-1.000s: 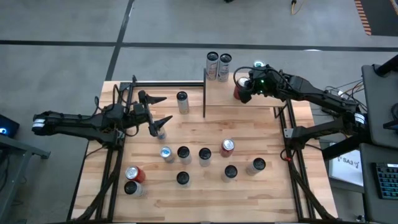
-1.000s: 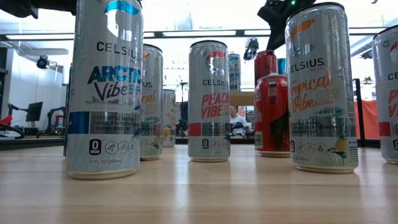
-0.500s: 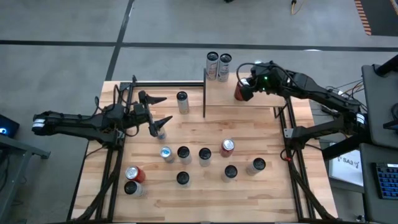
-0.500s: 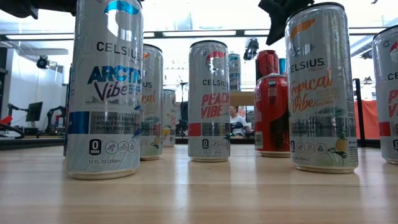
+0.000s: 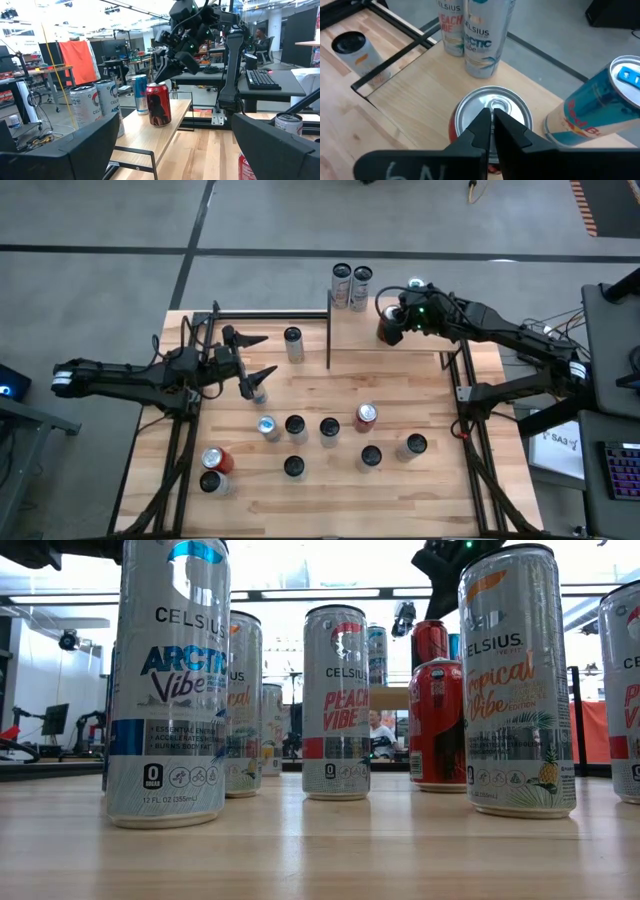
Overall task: Place canned beverage on shelf
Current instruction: Put the top red black soda can on the shelf
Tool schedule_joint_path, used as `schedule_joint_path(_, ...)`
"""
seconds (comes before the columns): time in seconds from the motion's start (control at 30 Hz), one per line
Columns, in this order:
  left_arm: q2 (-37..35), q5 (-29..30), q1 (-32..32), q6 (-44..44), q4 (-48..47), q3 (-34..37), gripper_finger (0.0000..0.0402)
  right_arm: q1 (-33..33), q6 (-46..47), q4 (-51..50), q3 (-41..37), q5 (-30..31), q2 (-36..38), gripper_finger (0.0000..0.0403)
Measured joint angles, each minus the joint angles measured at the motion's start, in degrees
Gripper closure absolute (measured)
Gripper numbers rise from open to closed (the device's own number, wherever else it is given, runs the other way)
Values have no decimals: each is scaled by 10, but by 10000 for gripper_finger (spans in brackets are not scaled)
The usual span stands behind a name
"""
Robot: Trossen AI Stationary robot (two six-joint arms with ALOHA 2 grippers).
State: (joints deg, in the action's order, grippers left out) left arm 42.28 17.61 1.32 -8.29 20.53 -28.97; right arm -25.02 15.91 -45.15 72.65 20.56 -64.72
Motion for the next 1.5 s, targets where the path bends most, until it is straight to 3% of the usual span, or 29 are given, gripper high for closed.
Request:
schedule_joint_path(1.2, 0, 0, 0, 0, -5, 0, 31, 0, 44, -118, 11, 42, 5, 390)
schedule_joint_path(1.5, 0, 0, 0, 0, -5, 0, 31, 0, 60, -159, 11, 75, 6, 390)
